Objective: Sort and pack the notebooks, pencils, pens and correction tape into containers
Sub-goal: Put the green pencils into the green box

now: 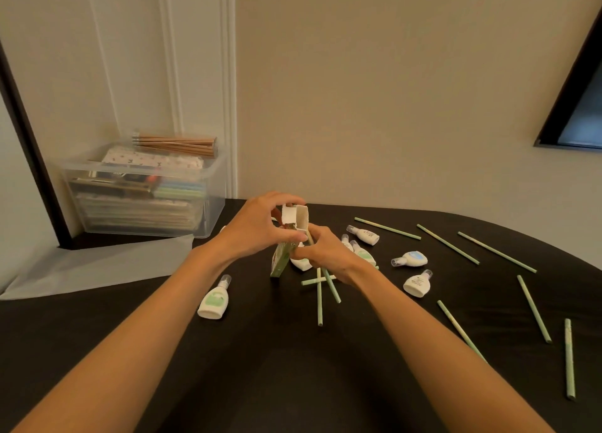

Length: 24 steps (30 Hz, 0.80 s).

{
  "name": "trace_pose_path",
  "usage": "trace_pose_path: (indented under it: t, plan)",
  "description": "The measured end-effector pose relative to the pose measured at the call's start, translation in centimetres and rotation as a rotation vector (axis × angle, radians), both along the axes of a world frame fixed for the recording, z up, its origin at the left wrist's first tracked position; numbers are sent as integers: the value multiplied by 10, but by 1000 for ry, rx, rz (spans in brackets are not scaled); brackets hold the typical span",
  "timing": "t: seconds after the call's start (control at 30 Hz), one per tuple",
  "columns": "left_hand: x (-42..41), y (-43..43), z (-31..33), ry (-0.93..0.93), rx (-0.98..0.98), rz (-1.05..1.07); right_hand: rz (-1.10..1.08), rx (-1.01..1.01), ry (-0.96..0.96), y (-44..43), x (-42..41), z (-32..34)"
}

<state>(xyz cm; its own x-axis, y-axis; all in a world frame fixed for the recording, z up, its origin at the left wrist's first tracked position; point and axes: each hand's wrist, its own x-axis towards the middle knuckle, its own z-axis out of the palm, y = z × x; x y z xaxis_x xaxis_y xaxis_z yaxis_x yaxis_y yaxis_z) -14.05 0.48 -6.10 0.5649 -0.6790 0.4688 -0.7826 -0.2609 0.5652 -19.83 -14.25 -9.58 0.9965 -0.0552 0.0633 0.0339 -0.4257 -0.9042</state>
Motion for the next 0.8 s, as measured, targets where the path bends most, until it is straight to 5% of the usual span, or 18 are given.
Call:
trace_pose_path:
  t: [0.17,0.33,0.4,0.6,0.8]
  plan:
    - [-2,-6,-8,6,-77,31,-3,134,45,-9,-6,-1]
    - [-6,-13,-12,29,-217,125,-467,350,145,-39,-4,-6]
    - [-9,-18,-13,43,-256,136,-533,179,233,-48,-9,-9]
    - [-16,-26,-18,60,-309,128,-289,-727,260,-59,-16,-35]
    - [-18,-26,-21,119,-349,144,-262,-763,145,-54,-22,-47]
